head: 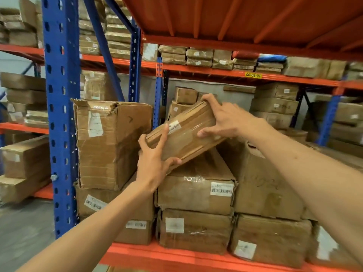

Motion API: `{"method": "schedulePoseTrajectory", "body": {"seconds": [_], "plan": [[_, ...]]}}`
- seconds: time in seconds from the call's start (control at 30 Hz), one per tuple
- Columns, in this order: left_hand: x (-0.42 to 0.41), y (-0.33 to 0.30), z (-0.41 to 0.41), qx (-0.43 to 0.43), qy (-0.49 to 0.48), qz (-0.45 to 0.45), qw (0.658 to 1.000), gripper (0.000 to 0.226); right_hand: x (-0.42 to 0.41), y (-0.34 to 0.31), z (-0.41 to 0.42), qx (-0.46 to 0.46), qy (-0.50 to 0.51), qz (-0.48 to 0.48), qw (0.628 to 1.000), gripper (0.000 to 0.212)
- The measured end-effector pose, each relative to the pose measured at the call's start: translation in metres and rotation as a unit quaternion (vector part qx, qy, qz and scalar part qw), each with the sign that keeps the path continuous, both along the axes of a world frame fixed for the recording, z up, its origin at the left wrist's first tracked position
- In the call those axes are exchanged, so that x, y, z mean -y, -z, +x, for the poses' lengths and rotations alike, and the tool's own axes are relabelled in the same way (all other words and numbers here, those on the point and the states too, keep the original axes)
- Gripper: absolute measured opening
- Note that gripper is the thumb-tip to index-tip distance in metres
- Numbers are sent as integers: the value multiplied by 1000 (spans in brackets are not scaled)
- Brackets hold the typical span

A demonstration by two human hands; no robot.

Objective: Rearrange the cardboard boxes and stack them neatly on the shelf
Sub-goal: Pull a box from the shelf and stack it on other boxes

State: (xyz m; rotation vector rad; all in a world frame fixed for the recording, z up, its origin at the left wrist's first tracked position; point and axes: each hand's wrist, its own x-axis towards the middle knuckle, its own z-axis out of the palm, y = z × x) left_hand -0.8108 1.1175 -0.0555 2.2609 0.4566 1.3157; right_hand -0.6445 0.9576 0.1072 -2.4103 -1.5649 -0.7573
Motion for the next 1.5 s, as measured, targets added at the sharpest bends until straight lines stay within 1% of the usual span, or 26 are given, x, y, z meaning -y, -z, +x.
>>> {"method": "schedulePoseTrajectory", "body": {"seconds": [0.07, 0.17, 0.2, 0.27, 0.4, 0.47, 0.53, 0.6, 0.67, 0.7, 0.77, 0.9, 1.03, 1.17, 1.23, 1.37, 1.5], "plan": [[-10, -5, -4, -58, -4, 74, 996, 106, 13, 31, 6, -32, 14, 36, 999, 102], [-20, -15, -9, -160, -10, 179, 971, 107, 29, 88, 8, -102, 53, 94, 989, 99], [-20, -16, -8, -183, -16, 208, 961, 108, 34, 106, 7, -124, 59, 110, 984, 97], [-18, -13, -7, -195, -24, 237, 951, 108, 42, 127, 5, -135, 64, 134, 980, 95], [-17, -6, -7, -176, -14, 230, 957, 112, 46, 116, 3, -104, 73, 113, 985, 93], [-18, -8, -7, -174, -18, 225, 959, 118, 48, 109, 3, -38, 99, 95, 990, 95], [-20, -10, -7, -176, -25, 232, 956, 119, 50, 107, 2, 34, 125, 93, 987, 93], [-21, -11, -7, -179, -24, 240, 954, 117, 51, 109, 4, 60, 102, 94, 988, 92], [-22, -11, -6, -179, -21, 244, 953, 115, 52, 113, 7, 56, 56, 66, 995, 88], [-20, -10, -4, -180, -20, 246, 952, 114, 53, 115, 11, 52, 49, 46, 996, 86], [-14, -11, 3, -185, -24, 246, 951, 112, 57, 115, 21, 47, 54, 19, 997, 84], [-9, -13, 12, -192, -25, 238, 952, 109, 56, 110, 32, 46, 49, 8, 998, 86], [-12, -10, 8, -189, -20, 248, 950, 111, 54, 114, 37, 40, 38, 17, 998, 86], [-11, -8, 5, -212, -17, 244, 946, 130, 54, 114, 35, 40, 29, 26, 998, 86], [-9, -8, 7, -219, -24, 238, 946, 136, 55, 113, 37, 49, 15, 40, 998, 84], [-8, -7, 8, -219, -40, 258, 940, 134, 55, 117, 40, 80, -9, 82, 993, 82], [-10, -7, 9, -213, -53, 270, 938, 132, 52, 123, 42, 90, -11, 105, 990, 83]]}}
